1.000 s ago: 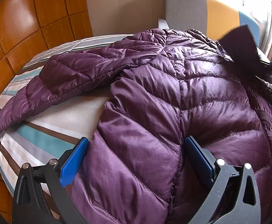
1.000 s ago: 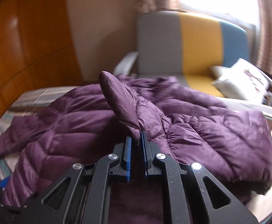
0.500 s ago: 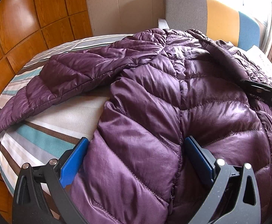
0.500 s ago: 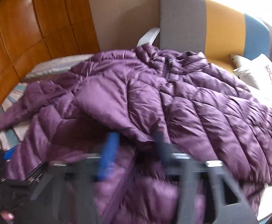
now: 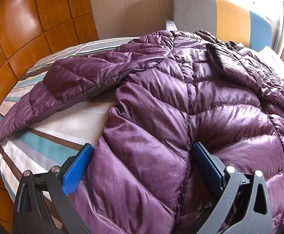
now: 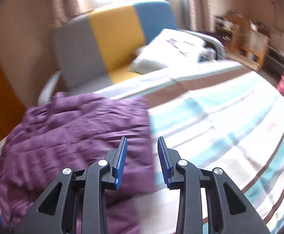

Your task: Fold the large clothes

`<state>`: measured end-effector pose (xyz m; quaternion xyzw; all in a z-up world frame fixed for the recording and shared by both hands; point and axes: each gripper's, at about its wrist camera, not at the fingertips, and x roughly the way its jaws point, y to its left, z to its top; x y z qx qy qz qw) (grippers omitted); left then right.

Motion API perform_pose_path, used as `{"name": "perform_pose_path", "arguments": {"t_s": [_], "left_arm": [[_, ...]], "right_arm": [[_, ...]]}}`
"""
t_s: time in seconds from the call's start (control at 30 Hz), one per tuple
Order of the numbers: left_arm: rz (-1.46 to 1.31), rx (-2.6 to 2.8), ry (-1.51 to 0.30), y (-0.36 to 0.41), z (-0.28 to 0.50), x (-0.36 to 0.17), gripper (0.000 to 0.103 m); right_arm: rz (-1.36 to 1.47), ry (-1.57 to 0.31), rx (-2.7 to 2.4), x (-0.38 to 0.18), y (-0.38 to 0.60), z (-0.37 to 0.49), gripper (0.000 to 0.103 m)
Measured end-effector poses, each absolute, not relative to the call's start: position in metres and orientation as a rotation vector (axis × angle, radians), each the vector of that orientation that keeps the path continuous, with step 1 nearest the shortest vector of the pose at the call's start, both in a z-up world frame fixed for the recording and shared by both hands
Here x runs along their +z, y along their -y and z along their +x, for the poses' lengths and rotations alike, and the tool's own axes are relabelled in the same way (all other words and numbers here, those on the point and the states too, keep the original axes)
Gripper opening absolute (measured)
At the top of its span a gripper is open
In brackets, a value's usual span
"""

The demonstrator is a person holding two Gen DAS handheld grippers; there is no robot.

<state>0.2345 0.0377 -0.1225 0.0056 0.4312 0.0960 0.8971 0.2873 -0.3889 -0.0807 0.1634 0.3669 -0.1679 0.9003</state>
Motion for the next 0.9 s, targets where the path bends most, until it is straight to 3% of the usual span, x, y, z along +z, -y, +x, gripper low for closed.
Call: {"name": "perform_pose_path", "arguments": {"t_s": [0.1,0.37,0.57,0.9], "left_arm": [[0.014,0.2,-0.893,-0.038,0.234,-0.122,0.101],[0.062,0.234,-0.876,-0.031,0.228,-0.114,0.101],[0.069,0.197,-0.83,-0.019,0.236,-0.085,0.101],[0.055,0.1,-0.778,0.038,0.314,-0.051,0.101]], "right_arm": [[0.359,-0.802,-0.287,-0.096,0.388,0.303,0.027],[0.147,-0.832,-0.209,-0.115,0.333,0.316,0.027],[0.167,-0.83,-0.205,-0.118,0.336,0.312,0.027],[0.166,-0.822,-0.208,-0.119,0.334,0.314,0.027]]}}
